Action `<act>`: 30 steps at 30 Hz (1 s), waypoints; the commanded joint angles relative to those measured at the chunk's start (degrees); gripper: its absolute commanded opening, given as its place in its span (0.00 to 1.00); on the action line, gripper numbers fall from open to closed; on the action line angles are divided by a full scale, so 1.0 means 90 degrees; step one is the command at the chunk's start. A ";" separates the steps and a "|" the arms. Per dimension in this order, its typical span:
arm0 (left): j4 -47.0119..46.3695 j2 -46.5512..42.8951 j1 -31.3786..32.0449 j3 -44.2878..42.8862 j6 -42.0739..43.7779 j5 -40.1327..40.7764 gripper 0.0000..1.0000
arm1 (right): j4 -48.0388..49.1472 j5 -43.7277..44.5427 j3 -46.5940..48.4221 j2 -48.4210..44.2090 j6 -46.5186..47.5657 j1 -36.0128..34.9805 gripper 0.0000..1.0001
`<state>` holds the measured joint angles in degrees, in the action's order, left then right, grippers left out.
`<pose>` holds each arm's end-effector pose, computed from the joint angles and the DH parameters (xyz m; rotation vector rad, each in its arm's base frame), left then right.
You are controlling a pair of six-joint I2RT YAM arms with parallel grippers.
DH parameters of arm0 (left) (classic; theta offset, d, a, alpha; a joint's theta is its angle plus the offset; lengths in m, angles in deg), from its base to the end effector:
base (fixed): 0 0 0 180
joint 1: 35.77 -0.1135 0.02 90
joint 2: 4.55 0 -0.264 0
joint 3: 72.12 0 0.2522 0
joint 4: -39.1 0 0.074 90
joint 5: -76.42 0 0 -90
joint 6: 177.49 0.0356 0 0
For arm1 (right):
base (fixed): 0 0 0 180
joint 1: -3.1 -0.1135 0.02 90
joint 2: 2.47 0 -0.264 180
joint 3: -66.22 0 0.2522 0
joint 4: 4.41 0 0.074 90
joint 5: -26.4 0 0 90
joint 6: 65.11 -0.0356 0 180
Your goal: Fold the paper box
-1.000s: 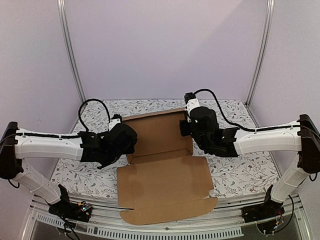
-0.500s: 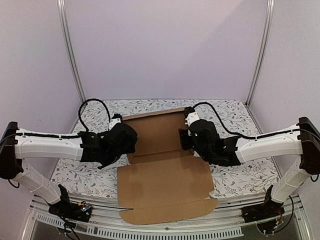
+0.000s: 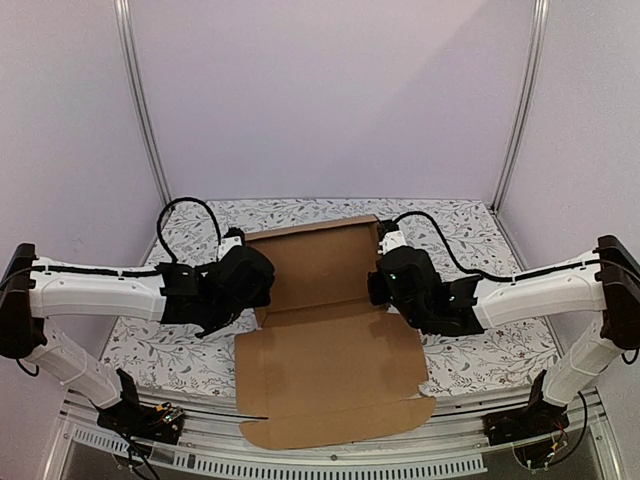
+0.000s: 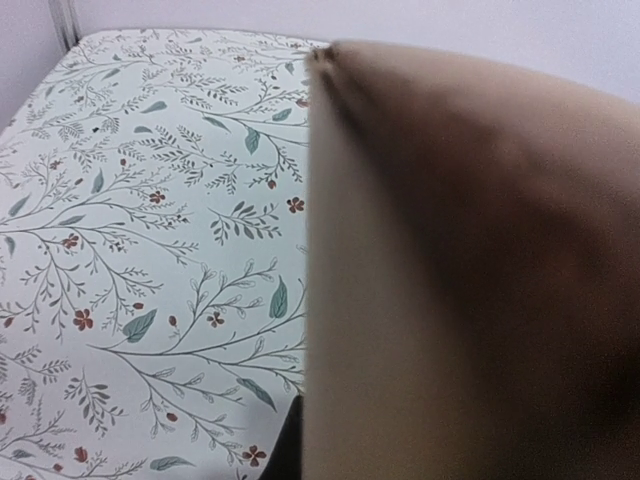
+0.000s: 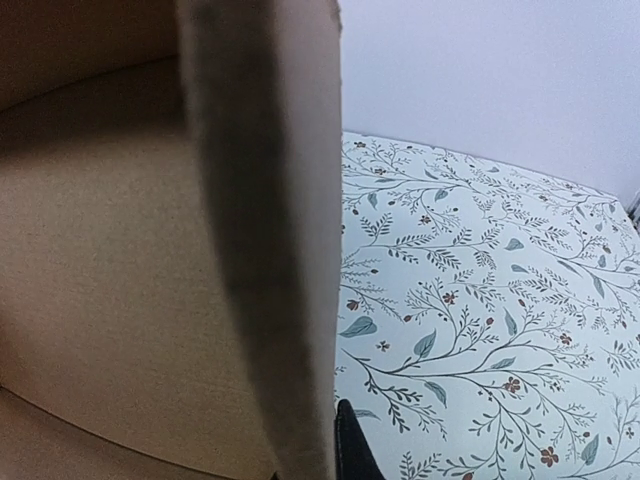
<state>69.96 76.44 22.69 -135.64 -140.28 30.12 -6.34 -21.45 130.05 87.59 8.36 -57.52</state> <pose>0.1703 -0.2305 0.2240 -0.2185 2.1359 -0.1861 0.1852 0.2802 0.2187 -0.3036 1.9066 0.1358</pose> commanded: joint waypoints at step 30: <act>-0.0026 -0.0066 -0.0063 -0.0111 -0.0091 0.0027 0.00 | 0.0003 0.0063 0.0669 -0.0079 0.0479 -0.0073 0.00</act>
<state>70.29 76.44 22.56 -135.64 -140.59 30.69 -7.10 -20.03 133.78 86.85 12.29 -57.73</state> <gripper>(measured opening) 0.019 0.020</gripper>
